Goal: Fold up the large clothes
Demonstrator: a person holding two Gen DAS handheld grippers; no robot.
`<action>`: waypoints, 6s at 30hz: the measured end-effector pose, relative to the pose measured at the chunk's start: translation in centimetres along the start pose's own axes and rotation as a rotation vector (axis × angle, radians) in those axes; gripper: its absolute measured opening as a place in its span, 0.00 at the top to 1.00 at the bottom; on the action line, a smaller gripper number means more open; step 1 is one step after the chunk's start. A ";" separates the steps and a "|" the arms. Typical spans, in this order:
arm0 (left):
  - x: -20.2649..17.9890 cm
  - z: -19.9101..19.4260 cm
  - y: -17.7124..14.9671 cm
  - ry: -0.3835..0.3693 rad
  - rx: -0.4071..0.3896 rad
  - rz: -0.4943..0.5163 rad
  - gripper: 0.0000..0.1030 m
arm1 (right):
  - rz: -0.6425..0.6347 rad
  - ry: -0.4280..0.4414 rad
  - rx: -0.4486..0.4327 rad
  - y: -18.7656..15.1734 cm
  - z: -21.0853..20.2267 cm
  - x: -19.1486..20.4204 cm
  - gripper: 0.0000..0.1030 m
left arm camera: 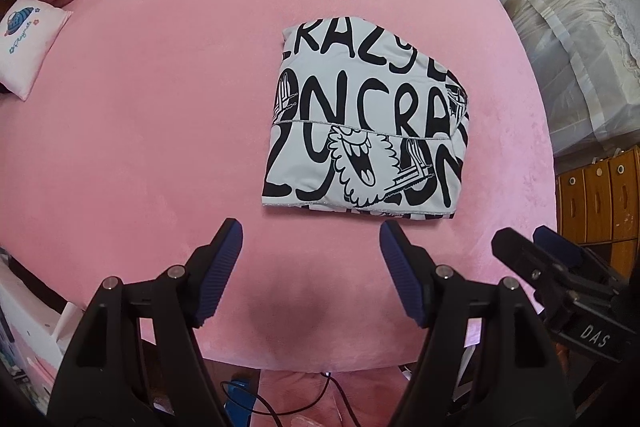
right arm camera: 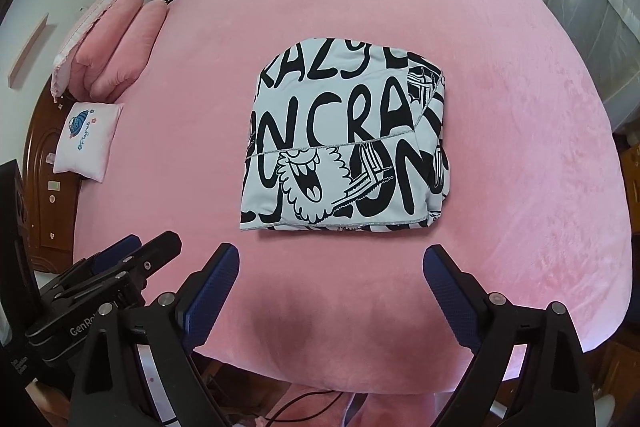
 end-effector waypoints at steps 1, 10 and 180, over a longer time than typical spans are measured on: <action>-0.1 0.0 0.1 -0.002 0.000 0.002 0.34 | 0.003 0.002 0.001 0.0 0.0 0.0 0.08; -0.5 3.5 -1.1 -0.082 0.057 -0.060 0.34 | 0.075 0.030 0.042 -1.1 2.9 -2.3 0.08; -24.5 -23.0 -34.3 -0.041 -0.184 0.022 0.18 | -0.168 -0.139 -0.122 -23.8 -10.8 10.4 0.00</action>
Point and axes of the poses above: each gripper's, at about its wrist camera, not at the fingertips, and z roughly the way its jaws point, x to its left, y to its top, the point moved 6 cm from there along z, roughly the way its jaws point, and after that the axes turned 12 degrees about -x, right-handed, at the moved point
